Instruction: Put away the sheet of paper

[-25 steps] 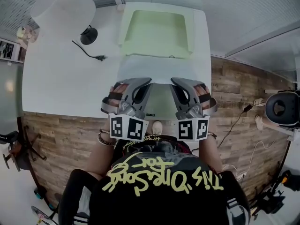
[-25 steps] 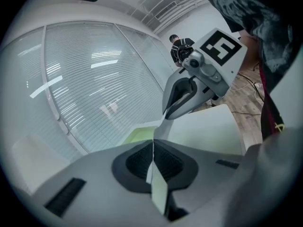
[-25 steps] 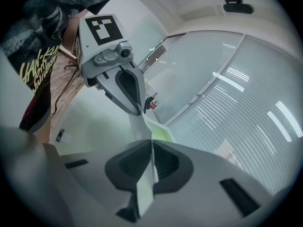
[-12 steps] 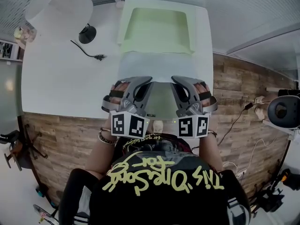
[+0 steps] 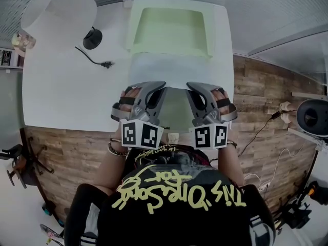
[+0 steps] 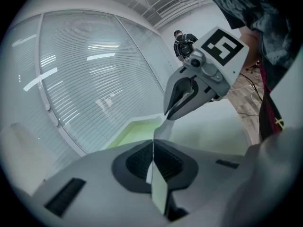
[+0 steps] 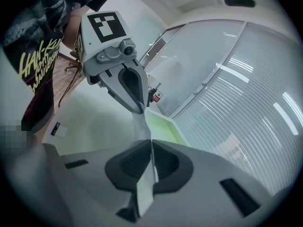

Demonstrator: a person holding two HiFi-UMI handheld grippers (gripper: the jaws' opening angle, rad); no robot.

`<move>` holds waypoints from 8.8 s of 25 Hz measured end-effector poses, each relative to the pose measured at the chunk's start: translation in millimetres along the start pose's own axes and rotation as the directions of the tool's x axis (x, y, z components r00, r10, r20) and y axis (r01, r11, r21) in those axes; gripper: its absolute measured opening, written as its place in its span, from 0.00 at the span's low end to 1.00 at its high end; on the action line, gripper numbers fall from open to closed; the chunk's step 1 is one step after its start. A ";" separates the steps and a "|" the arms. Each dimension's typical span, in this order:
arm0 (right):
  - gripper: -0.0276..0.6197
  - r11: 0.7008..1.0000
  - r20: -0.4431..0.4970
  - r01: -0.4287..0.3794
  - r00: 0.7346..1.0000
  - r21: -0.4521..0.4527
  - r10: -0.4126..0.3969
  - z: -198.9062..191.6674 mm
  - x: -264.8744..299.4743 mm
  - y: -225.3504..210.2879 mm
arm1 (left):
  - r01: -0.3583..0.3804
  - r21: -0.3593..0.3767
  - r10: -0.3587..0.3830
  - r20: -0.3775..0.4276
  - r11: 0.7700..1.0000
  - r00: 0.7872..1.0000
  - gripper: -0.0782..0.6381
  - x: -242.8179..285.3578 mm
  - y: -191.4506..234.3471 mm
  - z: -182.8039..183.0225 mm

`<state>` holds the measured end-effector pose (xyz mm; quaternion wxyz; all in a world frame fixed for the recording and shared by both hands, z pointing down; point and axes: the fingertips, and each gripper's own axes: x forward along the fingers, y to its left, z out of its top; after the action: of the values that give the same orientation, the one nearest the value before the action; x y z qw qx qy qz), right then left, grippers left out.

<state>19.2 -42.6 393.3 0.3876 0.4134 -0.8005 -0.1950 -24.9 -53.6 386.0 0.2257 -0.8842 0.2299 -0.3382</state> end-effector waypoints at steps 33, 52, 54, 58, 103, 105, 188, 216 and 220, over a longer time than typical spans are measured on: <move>0.06 0.999 -0.081 0.001 0.997 0.047 0.003 -6.4 42.3 -18.3 | 0.058 0.013 -0.058 0.001 0.998 0.998 0.12 29.9 29.9 -23.7; 0.06 0.999 -0.130 0.021 0.991 0.046 -0.015 -14.1 55.2 -25.3 | 0.096 0.045 -0.097 0.021 0.994 0.995 0.12 42.4 34.3 -28.1; 0.06 0.999 -0.127 0.016 0.992 0.045 -0.010 -15.0 56.7 -26.0 | 0.093 0.048 -0.093 0.013 0.995 0.996 0.12 44.3 35.0 -29.0; 0.06 0.999 -0.125 0.008 0.992 0.048 -0.002 -16.9 60.1 -30.7 | 0.081 0.044 -0.081 0.000 0.996 0.997 0.12 48.9 37.0 -29.1; 0.06 0.998 -0.102 -0.060 0.993 -0.007 0.059 -27.2 89.5 -53.7 | -0.002 0.070 0.007 -0.070 0.998 0.998 0.12 82.5 71.3 -30.0; 0.06 0.998 -0.102 -0.057 0.993 -0.004 0.057 -26.6 90.5 -55.6 | -0.003 0.070 0.008 -0.070 0.998 0.997 0.12 82.7 73.1 -29.5; 0.06 0.995 -0.130 -0.079 0.989 -0.066 0.070 -38.0 137.3 -96.6 | -0.054 0.112 0.070 -0.149 0.992 0.986 0.12 127.4 117.9 -36.0; 0.06 0.997 -0.145 -0.060 0.988 -0.048 0.052 -37.7 149.4 -104.8 | -0.072 0.109 0.088 -0.149 0.991 0.985 0.12 138.4 134.9 -37.4; 0.06 0.997 -0.141 -0.059 0.989 -0.040 0.052 -37.5 150.3 -103.9 | -0.066 0.110 0.083 -0.158 0.992 0.984 0.12 138.6 135.4 -38.3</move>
<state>47.8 -225.0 420.0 0.4573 0.3949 -0.7780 -0.1723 6.2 -247.7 405.1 0.2646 -0.8314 0.2627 -0.4120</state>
